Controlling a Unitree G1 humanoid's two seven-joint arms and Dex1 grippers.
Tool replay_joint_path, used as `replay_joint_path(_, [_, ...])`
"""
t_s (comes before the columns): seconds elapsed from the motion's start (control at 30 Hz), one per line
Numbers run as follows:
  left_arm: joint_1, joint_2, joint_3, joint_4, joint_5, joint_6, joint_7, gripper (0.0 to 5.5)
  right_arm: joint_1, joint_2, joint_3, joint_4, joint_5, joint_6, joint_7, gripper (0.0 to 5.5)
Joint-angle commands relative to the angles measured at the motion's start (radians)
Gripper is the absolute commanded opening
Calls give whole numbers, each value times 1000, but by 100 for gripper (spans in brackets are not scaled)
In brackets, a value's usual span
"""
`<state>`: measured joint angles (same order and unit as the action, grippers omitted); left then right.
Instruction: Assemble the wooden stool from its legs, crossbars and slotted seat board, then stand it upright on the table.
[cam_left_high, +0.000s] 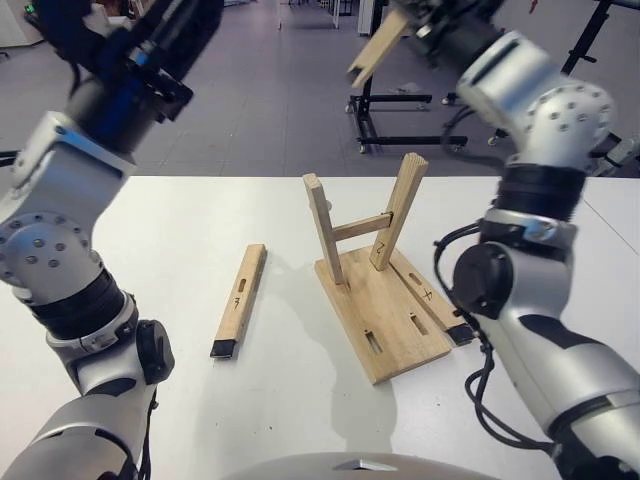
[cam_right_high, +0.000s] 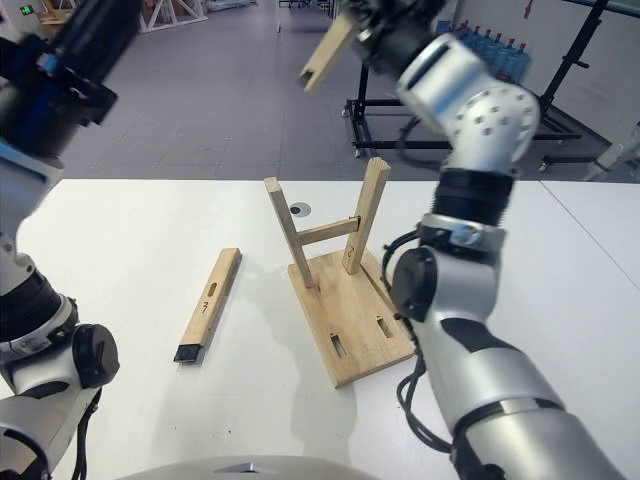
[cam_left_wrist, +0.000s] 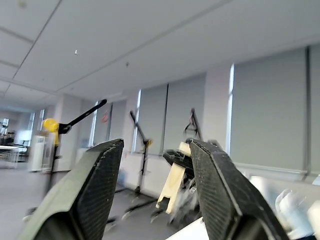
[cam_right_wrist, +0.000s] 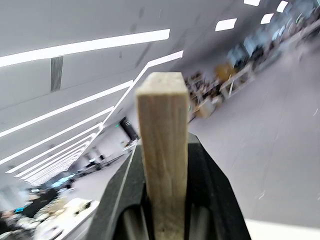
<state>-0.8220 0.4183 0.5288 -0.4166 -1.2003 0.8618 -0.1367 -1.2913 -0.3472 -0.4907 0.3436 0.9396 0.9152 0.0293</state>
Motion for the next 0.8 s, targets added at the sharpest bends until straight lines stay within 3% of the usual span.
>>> replay_joint_path(0.03, [118,8,147,86,-118,-36,152,242,109,-361,-40,-123,1,166,149,39])
replay_joint_path(0.13, [281,33,206,92,-110,-40,171,242,317,-554,-87,-183,14,253,318,39])
replay_joint_path(0.2, [362,37,216,100,-86,-63,158,242,504,-589,-118,-229,9,245,429,39])
replay_joint_path(0.27, [425,16,204,151,-43,-103,117,242,739,-477,-110,-337,-26,109,519,39])
replay_joint_path(0.33, [473,5,172,196,13,-133,80,242,876,-344,-15,-389,-110,-66,549,39])
replay_joint_path(0.5, [548,-4,98,209,86,-170,15,242,910,-156,110,-199,-290,-404,589,39])
replay_joint_path(0.8, [576,-10,28,196,116,-181,-15,242,1036,-55,203,-158,-319,-447,663,39])
